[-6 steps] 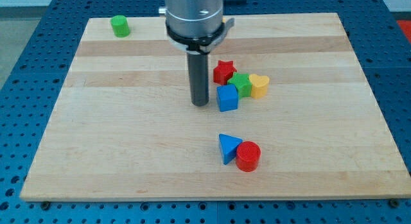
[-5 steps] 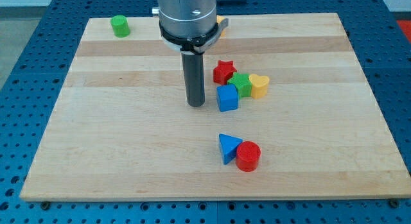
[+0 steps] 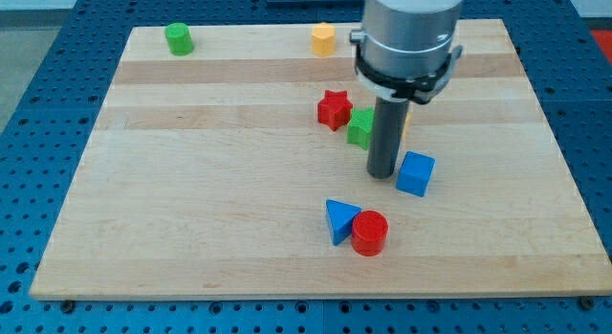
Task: Move the blue cube to the top right
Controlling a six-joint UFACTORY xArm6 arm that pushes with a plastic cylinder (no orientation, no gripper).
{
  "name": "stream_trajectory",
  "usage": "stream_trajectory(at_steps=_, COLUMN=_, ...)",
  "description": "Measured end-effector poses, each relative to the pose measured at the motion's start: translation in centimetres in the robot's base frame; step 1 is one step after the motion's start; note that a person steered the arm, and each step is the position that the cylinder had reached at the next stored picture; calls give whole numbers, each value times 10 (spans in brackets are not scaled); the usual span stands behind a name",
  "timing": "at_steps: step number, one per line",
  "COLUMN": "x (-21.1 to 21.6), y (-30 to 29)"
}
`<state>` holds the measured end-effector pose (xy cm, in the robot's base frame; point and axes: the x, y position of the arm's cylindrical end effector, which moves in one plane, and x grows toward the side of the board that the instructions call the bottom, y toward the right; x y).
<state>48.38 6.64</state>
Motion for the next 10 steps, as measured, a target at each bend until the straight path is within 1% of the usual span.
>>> stream_trajectory(at_steps=1, x=24, y=-5)
stream_trajectory(at_steps=2, x=33, y=6)
stream_trajectory(at_steps=3, x=30, y=28)
stream_trajectory(at_steps=5, x=12, y=45)
stream_trajectory(at_steps=7, x=11, y=84)
stream_trajectory(at_steps=8, x=-4, y=84)
stream_trajectory(at_steps=10, x=-55, y=84)
